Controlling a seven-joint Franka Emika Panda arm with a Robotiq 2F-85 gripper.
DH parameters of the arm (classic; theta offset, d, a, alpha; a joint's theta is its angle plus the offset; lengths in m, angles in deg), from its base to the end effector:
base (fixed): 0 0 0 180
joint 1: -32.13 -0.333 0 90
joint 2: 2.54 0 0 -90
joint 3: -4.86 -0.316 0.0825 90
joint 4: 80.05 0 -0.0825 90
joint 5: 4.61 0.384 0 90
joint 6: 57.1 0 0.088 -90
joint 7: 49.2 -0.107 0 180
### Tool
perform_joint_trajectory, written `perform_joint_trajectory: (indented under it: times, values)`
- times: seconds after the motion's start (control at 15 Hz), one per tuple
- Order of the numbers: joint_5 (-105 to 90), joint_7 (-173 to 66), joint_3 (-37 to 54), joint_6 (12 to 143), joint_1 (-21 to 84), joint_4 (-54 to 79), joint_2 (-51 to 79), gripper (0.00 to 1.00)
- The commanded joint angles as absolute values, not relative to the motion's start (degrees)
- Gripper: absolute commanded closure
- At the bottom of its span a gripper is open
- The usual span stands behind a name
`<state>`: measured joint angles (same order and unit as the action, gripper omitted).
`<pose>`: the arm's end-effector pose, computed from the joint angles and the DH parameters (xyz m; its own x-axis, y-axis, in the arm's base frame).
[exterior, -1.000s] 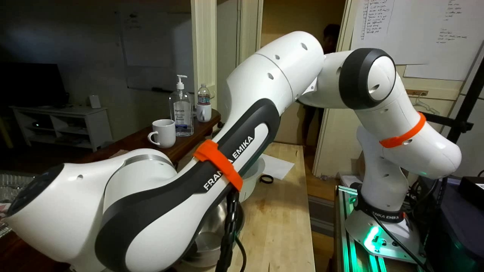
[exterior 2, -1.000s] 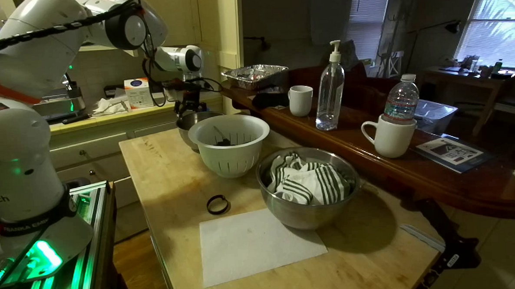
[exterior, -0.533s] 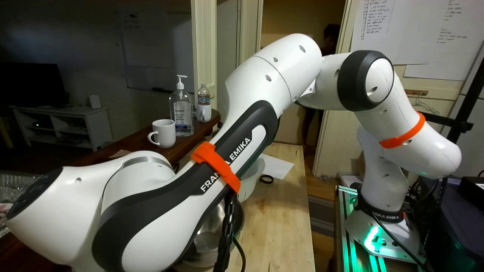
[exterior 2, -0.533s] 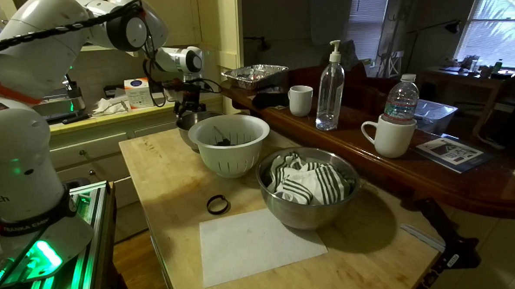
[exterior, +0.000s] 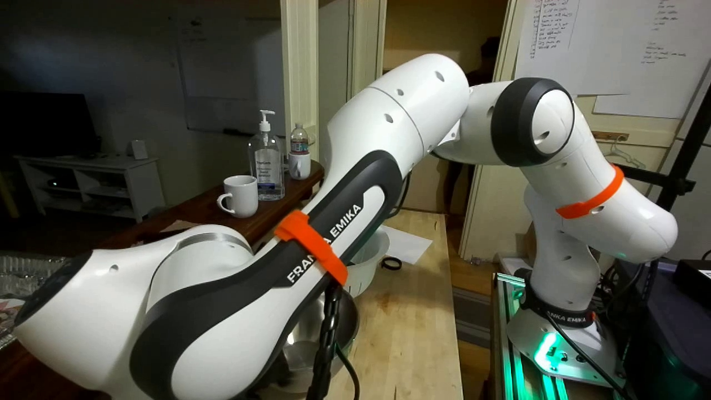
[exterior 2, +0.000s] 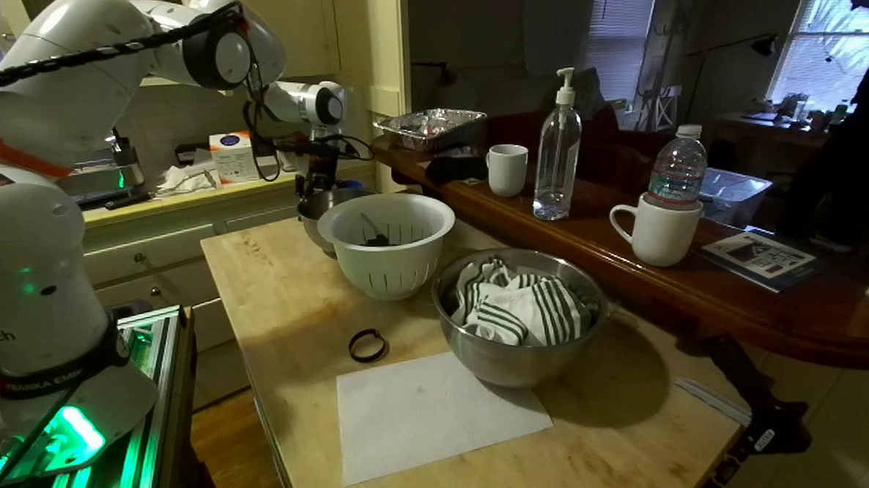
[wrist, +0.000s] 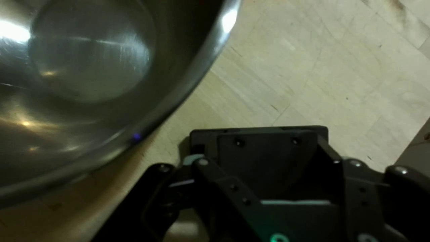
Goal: Put the blue spoon on the top countertop
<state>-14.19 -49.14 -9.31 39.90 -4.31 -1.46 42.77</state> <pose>0.4660 0.4952 0.2261 0.5470 0.7184 -0.4297 0.7850 -0.6185 -0.0346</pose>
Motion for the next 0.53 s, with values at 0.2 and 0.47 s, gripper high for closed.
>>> perform_joint_trajectory:
  times: [0.2, 0.47]
  values:
    - [-14.59, -49.29, -10.0, 40.22, -4.56, 0.43, 39.39, 0.58]
    - [-15.64, -48.86, -10.97, 41.97, -5.21, 2.91, 35.0, 0.58]
